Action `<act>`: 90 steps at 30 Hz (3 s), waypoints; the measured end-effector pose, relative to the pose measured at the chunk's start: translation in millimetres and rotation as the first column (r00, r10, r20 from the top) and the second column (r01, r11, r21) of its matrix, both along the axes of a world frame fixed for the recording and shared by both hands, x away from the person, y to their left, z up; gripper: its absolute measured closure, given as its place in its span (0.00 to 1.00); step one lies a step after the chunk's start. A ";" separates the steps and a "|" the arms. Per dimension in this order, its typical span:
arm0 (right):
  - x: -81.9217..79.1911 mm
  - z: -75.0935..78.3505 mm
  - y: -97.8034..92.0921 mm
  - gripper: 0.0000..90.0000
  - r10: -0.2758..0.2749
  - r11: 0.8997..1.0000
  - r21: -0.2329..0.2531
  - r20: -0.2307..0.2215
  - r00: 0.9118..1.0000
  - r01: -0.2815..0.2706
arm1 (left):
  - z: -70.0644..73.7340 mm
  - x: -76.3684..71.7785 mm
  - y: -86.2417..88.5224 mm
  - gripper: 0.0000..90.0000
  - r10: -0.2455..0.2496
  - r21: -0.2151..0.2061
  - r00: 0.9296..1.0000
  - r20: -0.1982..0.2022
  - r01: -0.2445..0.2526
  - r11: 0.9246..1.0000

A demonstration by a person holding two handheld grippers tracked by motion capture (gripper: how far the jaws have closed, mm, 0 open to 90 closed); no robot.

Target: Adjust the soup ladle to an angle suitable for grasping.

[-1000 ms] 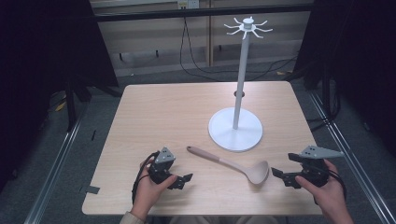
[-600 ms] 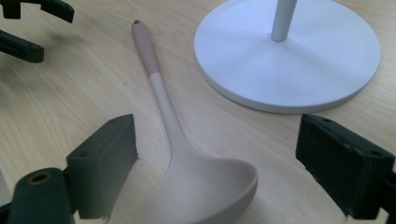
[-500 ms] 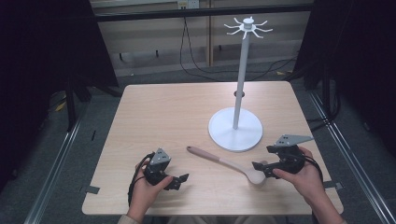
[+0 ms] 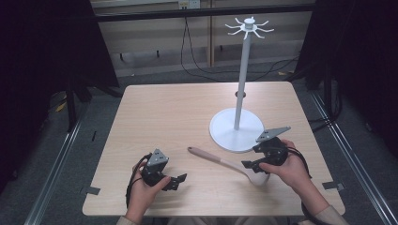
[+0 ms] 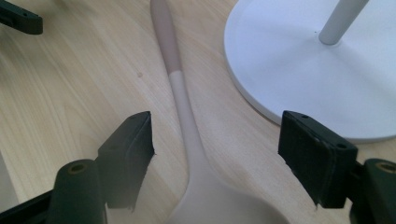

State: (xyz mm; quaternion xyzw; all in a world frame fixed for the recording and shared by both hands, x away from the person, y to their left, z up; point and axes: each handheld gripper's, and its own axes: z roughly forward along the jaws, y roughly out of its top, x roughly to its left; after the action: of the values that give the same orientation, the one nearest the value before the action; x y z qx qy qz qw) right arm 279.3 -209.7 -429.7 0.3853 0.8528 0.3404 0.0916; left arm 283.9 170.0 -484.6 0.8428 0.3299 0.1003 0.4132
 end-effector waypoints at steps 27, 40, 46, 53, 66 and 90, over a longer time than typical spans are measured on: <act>35.0 -18.7 54.4 0.58 0.108 0.988 -0.100 -0.130 0.986 -0.121 | 1.3 2.8 6.7 0.05 0.009 -0.010 1.000 0.007 -0.008 1.000; 43.2 -35.3 69.3 0.67 0.120 0.972 -0.182 -0.170 0.978 -0.151 | 1.2 3.8 8.2 0.05 0.017 -0.009 1.000 0.009 -0.017 1.000; 43.4 -41.0 74.3 0.71 0.134 0.960 -0.221 -0.186 0.973 -0.175 | 1.7 3.8 8.9 0.05 0.027 -0.012 1.000 0.007 -0.027 1.000; 44.4 -45.6 80.0 0.77 0.142 0.951 -0.247 -0.184 0.973 -0.186 | 1.5 4.6 9.4 0.05 0.027 -0.014 1.000 0.010 -0.027 1.000; 45.9 -42.8 84.6 0.88 0.194 0.926 -0.283 -0.211 0.958 -0.250 | 2.7 5.2 10.8 0.05 0.031 -0.010 0.999 0.018 -0.031 0.999; 40.5 -29.2 55.5 0.88 0.135 0.982 -0.116 -0.101 0.986 -0.146 | 2.1 4.9 8.5 0.05 0.029 -0.002 0.999 0.022 -0.029 1.000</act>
State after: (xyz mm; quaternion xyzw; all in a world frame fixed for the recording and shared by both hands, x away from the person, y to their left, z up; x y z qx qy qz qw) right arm 319.8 -154.3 -458.9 0.3331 0.9006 0.2746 0.0513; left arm 288.8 178.5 -482.6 0.8365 0.3379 0.1153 0.4158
